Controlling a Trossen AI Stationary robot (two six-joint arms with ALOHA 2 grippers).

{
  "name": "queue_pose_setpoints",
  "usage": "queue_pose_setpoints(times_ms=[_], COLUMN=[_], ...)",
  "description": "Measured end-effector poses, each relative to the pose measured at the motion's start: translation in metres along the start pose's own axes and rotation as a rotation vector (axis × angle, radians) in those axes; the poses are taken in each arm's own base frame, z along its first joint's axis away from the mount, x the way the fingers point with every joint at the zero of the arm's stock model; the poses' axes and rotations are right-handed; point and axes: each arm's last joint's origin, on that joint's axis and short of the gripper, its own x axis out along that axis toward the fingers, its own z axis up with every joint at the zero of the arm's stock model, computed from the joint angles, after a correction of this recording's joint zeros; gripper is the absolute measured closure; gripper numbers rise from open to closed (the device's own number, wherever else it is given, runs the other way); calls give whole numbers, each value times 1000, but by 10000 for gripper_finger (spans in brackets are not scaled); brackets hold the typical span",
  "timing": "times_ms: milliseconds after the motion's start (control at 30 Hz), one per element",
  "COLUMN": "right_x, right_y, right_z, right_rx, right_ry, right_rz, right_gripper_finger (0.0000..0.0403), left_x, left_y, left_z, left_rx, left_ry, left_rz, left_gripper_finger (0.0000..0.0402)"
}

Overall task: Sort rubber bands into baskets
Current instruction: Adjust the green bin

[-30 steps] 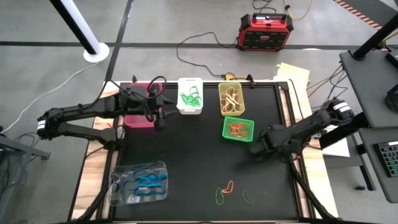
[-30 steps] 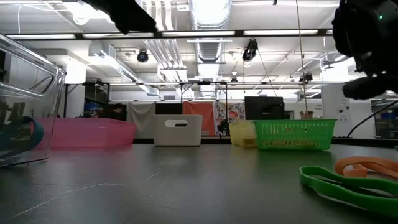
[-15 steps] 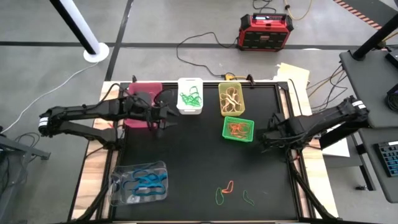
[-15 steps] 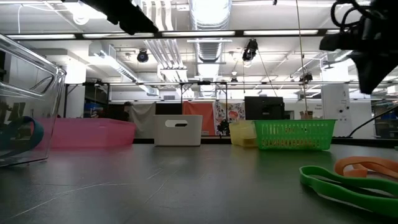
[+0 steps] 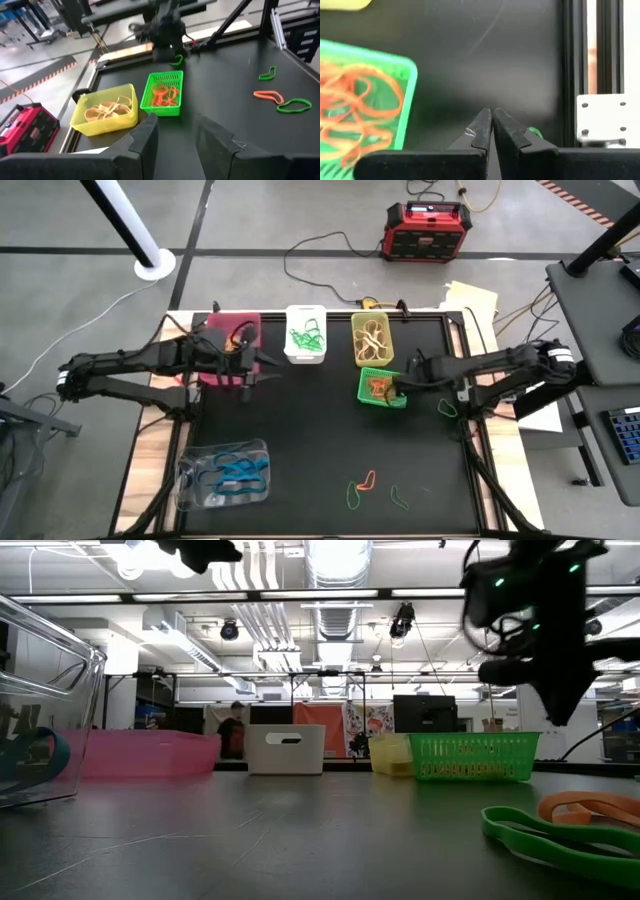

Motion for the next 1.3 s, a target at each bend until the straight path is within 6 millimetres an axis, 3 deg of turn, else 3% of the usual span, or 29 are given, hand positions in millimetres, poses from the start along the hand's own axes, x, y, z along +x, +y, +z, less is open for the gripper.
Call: queue_pose_setpoints(times_ms=[267, 467, 600, 767, 933, 1067, 1300], right_x=[27, 34, 28, -3, -16, -2, 21], right_y=[26, 33, 37, 28, 20, 23, 39], right_z=[41, 52, 57, 67, 61, 47, 31], right_rx=[-63, -95, -106, -158, -167, -162, -144], right_ry=[-28, 0, -16, 35, 101, 107, 107], right_rz=[96, 122, 144, 56, -26, -4, 182], right_gripper_finger=[390, 390, 390, 390, 390, 390, 390], left_x=[-17, -23, -23, -23, -23, -21, -19], left_y=[0, -1, -1, -1, -2, -2, -2], left_z=[2, 1, 1, 1, -2, -3, -4], left_rx=[-18, -38, -40, -44, -64, -73, -73], left_ry=[-36, -28, -31, -33, -1, 18, 25], left_rz=[10, 7, 8, 8, 0, -5, -7], left_gripper_finger=[295, 295, 295, 295, 295, 295, 295])
